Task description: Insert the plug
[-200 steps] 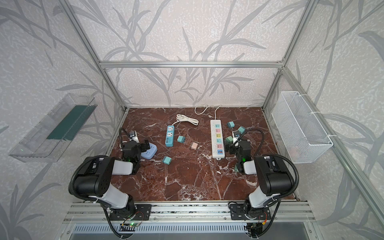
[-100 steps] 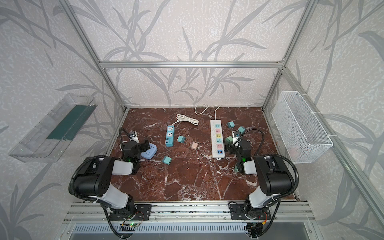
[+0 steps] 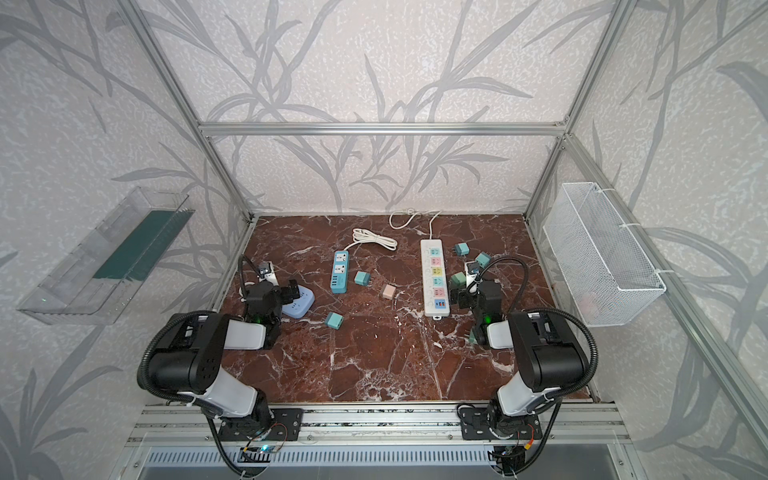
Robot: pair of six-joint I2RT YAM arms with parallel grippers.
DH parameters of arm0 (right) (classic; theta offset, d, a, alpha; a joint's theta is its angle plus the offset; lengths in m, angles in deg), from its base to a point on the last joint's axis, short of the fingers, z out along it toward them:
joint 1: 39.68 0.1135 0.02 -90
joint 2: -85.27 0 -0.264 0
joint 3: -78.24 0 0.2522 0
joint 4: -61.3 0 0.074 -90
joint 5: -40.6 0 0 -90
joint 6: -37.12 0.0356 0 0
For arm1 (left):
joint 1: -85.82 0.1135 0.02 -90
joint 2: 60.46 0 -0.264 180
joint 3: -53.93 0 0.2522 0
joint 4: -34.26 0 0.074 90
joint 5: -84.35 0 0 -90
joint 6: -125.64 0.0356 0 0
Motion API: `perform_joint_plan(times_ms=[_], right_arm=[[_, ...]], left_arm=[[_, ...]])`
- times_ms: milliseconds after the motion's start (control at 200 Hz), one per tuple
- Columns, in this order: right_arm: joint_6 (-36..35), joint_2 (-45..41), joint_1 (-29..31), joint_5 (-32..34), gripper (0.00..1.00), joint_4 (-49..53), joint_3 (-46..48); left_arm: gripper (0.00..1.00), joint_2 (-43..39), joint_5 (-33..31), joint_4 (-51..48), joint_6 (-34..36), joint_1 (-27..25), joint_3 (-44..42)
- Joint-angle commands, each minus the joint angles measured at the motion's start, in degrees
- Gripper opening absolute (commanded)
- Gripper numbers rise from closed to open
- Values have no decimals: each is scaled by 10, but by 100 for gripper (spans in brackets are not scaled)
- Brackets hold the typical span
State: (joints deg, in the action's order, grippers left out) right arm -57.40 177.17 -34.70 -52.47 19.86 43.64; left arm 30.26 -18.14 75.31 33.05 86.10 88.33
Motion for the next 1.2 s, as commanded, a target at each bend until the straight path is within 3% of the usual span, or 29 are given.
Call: perform_joint_plan(times_ms=[0,90,120,180,275,315,380,435,480,525,585,695,830,1195], right_arm=[[-6,-10,5,8,99,-12,-6],[-12,-38,15,29,99,71,-35],[-17,-44,20,39,99,80,-44],[-30,-79,44,84,99,197,-91],[-32,-139,87,167,99,352,-173],[4,-164,100,206,99,427,-214],[123,-198,102,230,99,595,-299],[192,-217,92,203,99,696,-341],[273,-235,79,179,99,686,-323],[306,-254,48,58,100,623,-276],[334,-266,25,-40,85,600,-248],[293,-264,57,-53,84,681,-268],[263,-284,89,-35,100,736,-264],[233,-323,112,-81,99,761,-259]], left_arm=[[99,-5,-3,7,3,-2,5],[99,-44,-42,-26,-6,-4,10],[99,-75,-48,-77,-8,-4,23],[99,-137,-49,-194,-14,-5,62],[99,-218,-49,-346,-80,-6,134],[99,-243,-58,-415,-133,-6,176],[99,-281,-69,-566,-245,-4,255],[99,-310,-79,-700,-323,-2,311],[99,-332,-88,-734,-343,-1,323],[99,-357,-71,-725,-368,9,308],[99,-374,5,-680,-346,23,285],[92,-309,11,-789,-340,24,342],[93,-169,17,-914,-313,24,426],[87,27,122,-846,-335,22,440]])
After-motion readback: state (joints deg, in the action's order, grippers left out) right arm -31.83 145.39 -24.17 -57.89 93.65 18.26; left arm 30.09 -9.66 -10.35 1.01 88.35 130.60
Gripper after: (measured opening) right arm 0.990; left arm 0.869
